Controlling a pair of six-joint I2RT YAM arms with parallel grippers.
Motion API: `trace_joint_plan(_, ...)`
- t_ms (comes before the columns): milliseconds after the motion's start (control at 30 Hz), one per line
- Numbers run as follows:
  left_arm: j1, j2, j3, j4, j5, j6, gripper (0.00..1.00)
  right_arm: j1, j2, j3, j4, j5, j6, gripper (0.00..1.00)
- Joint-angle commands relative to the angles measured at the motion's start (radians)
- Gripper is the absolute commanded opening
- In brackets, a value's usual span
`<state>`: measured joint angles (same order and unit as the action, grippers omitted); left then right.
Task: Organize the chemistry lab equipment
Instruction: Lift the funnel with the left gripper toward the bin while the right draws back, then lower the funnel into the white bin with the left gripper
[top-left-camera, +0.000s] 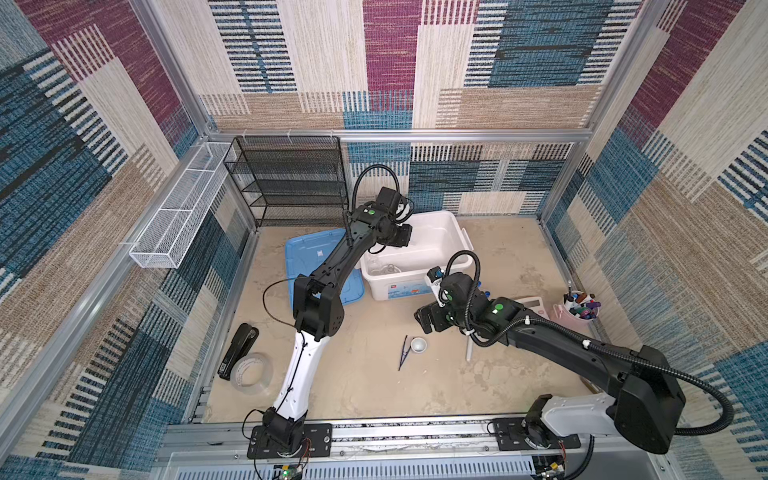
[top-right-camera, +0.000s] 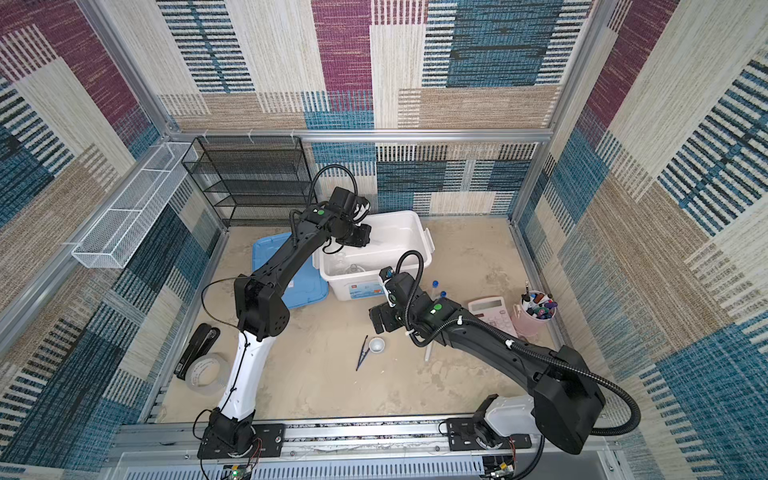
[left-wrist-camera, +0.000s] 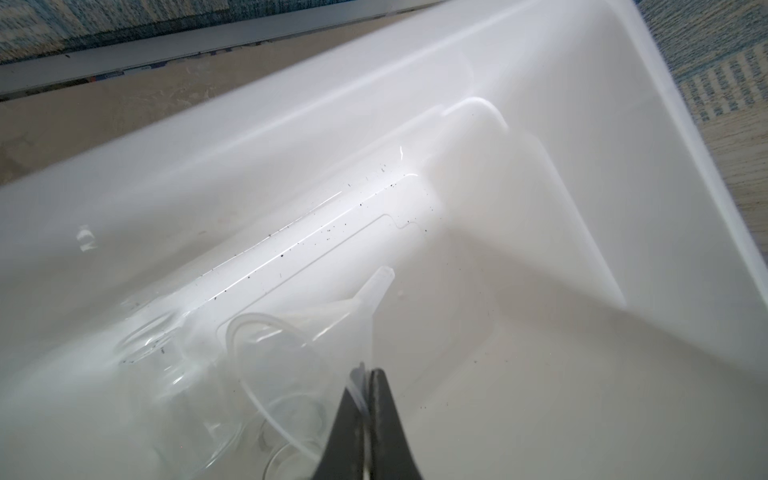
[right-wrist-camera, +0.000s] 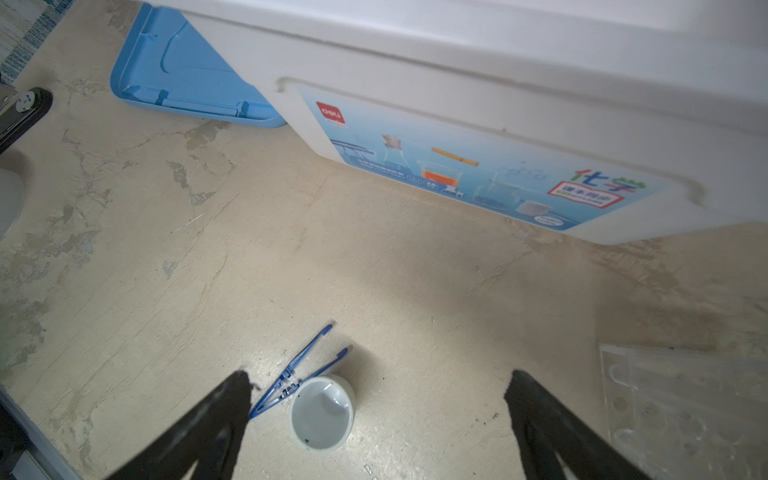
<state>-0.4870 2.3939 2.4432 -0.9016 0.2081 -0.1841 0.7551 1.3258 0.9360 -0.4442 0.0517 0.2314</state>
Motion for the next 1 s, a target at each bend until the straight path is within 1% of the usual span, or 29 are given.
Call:
trace_joint_plan(0,-0.001,0.005,-0.018,0.019,-0.005,0.013,0.00,0.000,0.001,0.004,0.018,-0.001,-0.001,0.98)
trace_joint_plan(200,-0.001,0.001,-0.074,0.069,-0.007,-0.010,0.00,0.000,0.002,0.000,0.012,0.015,0.005,0.98)
trace_joint_plan(400,-0.001,-0.018,-0.142,0.154,0.000,-0.017,0.00,0.001,0.008,0.000,0.011,0.014,0.006,0.98)
trace_joint_plan(533,-0.001,-0.026,-0.177,0.188,0.021,0.018,0.00,0.001,0.013,0.003,0.003,0.019,0.005,0.98)
trace_joint_plan(833,-0.001,-0.034,-0.213,0.191,0.080,0.131,0.00,0.000,0.014,0.010,-0.006,0.027,0.006,0.99)
trace_joint_plan(967,0.002,-0.024,-0.214,0.191,0.088,0.148,0.00,0.001,0.018,0.021,-0.009,0.029,0.008,0.99)
